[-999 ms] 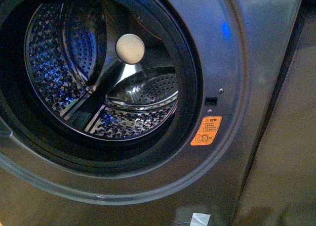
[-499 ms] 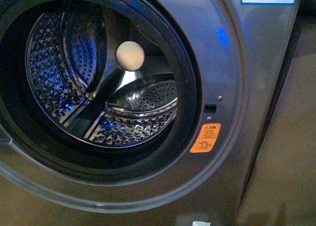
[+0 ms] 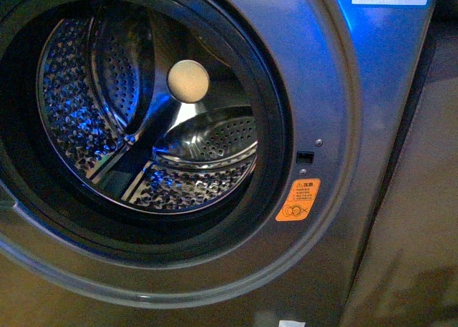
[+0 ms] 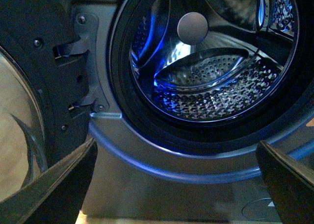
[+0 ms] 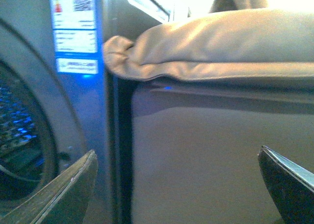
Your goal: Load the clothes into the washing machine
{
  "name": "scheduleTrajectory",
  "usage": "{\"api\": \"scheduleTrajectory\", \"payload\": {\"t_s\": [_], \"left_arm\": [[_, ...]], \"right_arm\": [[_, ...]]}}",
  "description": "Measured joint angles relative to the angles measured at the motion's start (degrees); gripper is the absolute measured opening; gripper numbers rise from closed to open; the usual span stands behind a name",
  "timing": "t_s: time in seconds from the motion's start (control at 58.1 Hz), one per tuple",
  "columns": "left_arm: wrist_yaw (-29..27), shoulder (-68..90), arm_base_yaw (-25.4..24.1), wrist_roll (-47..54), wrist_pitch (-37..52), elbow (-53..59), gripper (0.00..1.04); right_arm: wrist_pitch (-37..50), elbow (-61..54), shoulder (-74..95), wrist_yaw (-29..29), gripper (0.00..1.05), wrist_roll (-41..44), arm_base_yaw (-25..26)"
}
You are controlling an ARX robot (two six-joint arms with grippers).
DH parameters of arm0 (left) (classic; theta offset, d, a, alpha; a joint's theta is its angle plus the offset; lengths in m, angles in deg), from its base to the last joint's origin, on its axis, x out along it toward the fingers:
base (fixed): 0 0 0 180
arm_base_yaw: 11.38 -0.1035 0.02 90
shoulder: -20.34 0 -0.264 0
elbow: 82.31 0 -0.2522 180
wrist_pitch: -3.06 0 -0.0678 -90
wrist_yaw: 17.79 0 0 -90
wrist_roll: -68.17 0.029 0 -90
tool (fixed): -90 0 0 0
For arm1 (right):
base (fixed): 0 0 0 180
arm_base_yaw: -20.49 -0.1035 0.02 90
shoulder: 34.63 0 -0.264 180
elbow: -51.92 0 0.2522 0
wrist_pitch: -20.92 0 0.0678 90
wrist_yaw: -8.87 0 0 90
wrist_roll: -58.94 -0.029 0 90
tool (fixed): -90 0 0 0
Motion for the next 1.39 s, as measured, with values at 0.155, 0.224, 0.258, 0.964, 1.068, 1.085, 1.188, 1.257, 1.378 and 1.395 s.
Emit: {"api": "scheduleTrajectory", "payload": {"t_s": [0.155,0.224,0.258,0.964,1.068,1.085,1.188,1.257,1.378,1.395], "left_arm": [[0.0,0.0,0.02,0.0,0.0,-0.02,0.98],[0.0,0.0,0.0,0.0,0.0,-0.02,0.98],[0.0,0.0,0.0,0.0,0.0,-0.02,0.98],[0.0,0.0,0.0,0.0,0.0,-0.02,0.98],[0.0,0.0,0.0,0.0,0.0,0.0,0.98],[0.0,0.0,0.02,0.0,0.0,-0.02,0.98],[0.0,0.0,0.02,0.0,0.0,0.0,0.98],[0.0,0.0,0.02,0.0,0.0,-0.02,0.98],[0.02,0.0,0.02,0.0,0.0,0.0,0.98],[0.02,0.0,0.02,0.0,0.0,0.0,0.98]], "right_arm": [[-1.79,11.23,16.98,-0.68,0.97,3.96,9.57],[-9.22,16.92,24.9,0.39,0.97,8.13,13.05],[-13.68,20.17,29.35,1.22,0.97,10.88,14.84],[-30.93,50.99,87.08,19.93,0.97,42.12,21.77],[-30.77,56.24,95.03,23.21,0.97,43.17,22.36],[-30.8,56.76,95.86,23.37,0.97,43.25,22.45],[-32.98,62.16,103.56,24.76,0.97,43.98,23.43],[-33.48,64.74,107.58,24.83,0.97,43.89,23.91],[-34.53,68.87,114.01,23.98,0.97,43.28,24.26],[-34.67,69.37,114.71,23.58,0.97,43.21,24.26]]}}
